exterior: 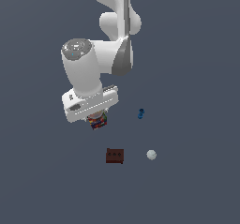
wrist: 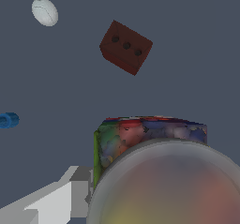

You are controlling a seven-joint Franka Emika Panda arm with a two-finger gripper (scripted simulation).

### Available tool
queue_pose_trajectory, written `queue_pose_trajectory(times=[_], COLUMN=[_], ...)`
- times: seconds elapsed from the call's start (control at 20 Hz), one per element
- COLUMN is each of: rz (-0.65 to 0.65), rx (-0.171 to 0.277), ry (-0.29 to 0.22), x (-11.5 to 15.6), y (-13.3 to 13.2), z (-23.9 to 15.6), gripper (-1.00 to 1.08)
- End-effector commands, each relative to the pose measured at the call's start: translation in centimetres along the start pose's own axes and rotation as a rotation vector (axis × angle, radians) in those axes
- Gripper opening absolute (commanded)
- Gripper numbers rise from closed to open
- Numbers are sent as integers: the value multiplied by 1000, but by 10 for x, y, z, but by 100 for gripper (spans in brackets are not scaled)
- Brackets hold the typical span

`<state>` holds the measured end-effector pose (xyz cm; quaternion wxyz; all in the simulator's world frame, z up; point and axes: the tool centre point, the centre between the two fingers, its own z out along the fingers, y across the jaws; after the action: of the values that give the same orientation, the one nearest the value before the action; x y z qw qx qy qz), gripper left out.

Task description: Pick up a designated object from a clutter of objects.

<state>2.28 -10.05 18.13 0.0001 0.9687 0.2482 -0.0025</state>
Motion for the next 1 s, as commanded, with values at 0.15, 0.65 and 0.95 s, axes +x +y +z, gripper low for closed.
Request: queue_pose_trajectory(times=[0.15,0.65,0.95], rz=[0,0,0], rx=[-3,-3,-2], ry=[2,3,3], x=[-11,-32,-42], y=[-31,-91,-122], z=[-42,-119,-160], gripper=[-100,-100,-100])
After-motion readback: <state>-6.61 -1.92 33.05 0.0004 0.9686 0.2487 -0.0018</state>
